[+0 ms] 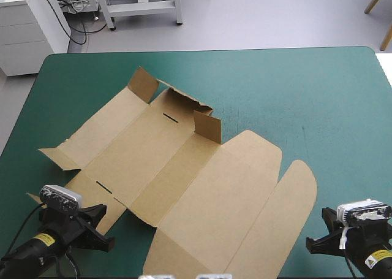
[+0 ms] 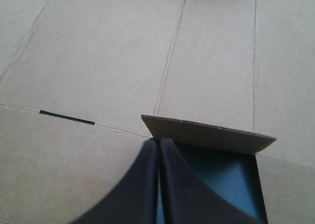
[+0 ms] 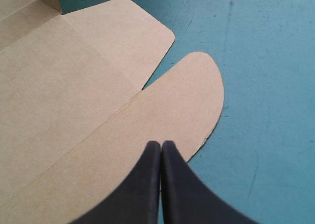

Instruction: Fold the box

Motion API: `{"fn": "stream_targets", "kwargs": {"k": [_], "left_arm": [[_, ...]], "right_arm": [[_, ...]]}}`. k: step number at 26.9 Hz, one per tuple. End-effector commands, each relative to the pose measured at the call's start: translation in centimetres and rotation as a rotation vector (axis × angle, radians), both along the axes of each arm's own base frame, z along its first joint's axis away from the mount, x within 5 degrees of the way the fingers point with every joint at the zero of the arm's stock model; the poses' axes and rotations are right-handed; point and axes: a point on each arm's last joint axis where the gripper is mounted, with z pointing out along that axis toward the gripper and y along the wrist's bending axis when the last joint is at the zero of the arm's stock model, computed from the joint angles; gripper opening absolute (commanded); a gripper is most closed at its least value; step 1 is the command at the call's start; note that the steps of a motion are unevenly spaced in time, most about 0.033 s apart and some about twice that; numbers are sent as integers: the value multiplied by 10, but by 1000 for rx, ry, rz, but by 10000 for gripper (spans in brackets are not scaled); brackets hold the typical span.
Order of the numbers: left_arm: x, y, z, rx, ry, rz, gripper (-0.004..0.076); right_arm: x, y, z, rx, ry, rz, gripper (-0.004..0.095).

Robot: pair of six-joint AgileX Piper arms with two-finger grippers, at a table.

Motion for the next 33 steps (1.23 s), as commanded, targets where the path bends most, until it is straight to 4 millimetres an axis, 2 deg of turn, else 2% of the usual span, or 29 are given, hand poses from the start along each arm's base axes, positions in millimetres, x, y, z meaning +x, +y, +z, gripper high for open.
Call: {"fn": "stream_targets", "kwargs": {"k": [1, 23, 30, 31, 33], "left_arm": [[4, -1, 11, -41, -56, 16, -8], [4, -1, 11, -46, -53, 20, -8], [4, -1, 11, -46, -53, 20, -8], [4, -1, 11, -46, -53, 20, -8], [4, -1, 11, -46, -53, 20, -8]], "right_arm": [[3, 0, 14, 14, -70, -12, -21], [5, -1, 16, 14, -97, -19, -19], [24, 0, 14, -3, -7, -11, -19], [26, 0, 16, -10, -4, -7, -20], [40, 0, 35, -44, -12, 6, -20]]}}
